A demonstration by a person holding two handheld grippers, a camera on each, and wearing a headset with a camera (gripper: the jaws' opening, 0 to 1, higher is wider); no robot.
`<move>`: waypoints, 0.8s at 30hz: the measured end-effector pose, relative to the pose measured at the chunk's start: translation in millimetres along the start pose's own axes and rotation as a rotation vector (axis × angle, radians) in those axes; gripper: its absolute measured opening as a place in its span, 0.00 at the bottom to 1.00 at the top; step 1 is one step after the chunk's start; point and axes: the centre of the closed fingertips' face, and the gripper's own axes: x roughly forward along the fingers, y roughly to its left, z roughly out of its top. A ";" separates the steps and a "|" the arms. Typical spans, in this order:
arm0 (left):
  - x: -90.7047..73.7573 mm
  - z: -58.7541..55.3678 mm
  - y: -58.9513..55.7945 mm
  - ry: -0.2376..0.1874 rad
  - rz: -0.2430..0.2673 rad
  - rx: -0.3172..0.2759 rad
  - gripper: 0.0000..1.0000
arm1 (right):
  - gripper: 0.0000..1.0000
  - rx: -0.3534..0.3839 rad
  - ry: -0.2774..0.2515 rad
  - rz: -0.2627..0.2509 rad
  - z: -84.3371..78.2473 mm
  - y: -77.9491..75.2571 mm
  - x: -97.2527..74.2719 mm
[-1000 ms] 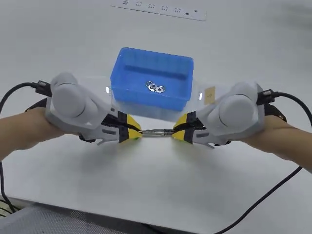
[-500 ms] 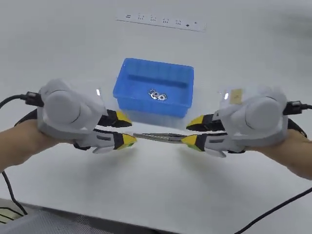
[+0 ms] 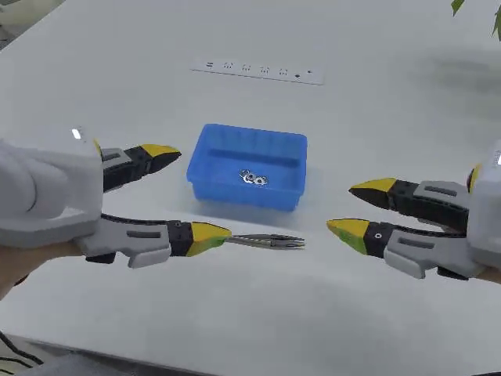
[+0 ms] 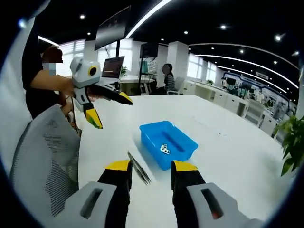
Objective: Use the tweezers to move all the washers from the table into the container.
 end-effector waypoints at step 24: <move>-42.7 37.7 -28.5 -0.085 0.006 -0.004 1.00 | 1.00 -0.108 -0.017 0.076 27.1 39.7 -22.2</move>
